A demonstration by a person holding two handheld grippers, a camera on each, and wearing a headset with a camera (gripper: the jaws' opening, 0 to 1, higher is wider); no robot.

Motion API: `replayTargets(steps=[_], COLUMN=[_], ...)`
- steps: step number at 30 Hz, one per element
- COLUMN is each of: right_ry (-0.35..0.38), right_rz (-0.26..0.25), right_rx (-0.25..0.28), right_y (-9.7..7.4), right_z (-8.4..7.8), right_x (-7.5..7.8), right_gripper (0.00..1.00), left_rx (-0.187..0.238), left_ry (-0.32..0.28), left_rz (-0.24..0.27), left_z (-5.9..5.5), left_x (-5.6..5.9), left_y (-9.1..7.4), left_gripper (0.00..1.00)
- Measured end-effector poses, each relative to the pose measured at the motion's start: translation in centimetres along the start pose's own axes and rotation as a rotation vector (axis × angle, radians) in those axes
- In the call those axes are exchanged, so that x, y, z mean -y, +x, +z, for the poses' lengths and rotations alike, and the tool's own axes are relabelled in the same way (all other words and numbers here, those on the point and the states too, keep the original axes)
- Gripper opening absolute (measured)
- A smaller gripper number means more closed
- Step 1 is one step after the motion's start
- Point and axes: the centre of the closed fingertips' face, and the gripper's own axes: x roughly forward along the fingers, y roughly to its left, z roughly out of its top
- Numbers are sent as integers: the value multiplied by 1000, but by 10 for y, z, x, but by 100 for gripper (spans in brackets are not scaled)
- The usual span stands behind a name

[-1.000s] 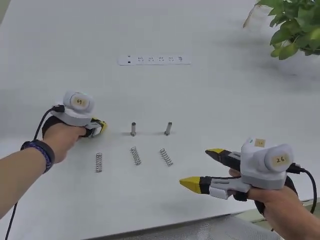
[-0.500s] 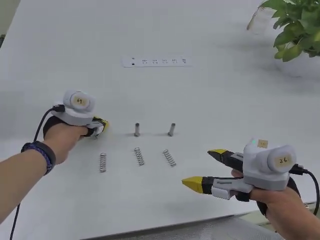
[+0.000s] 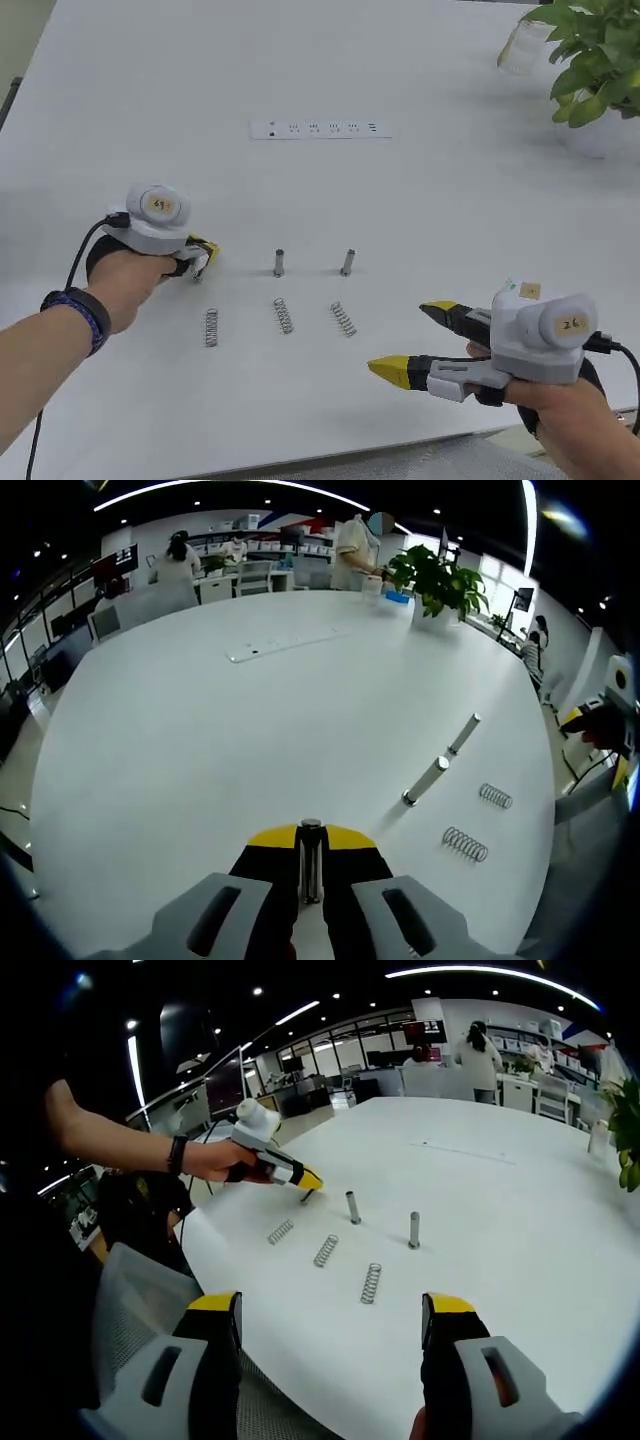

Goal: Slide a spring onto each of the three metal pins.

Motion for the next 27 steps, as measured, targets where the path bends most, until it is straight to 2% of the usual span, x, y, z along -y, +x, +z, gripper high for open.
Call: replayTargets(steps=[8, 27], right_ry=[-5, -7], right_rz=[-1, 6], right_rx=[0, 5], right_y=[-1, -1], right_z=[-1, -2], right_x=[-2, -5], right_gripper=[72, 72], left_rx=[8, 13], left_ry=[-19, -1], left_rz=[9, 18], left_z=[0, -1], left_x=[0, 1], left_y=[-6, -19], left_gripper=[0, 0])
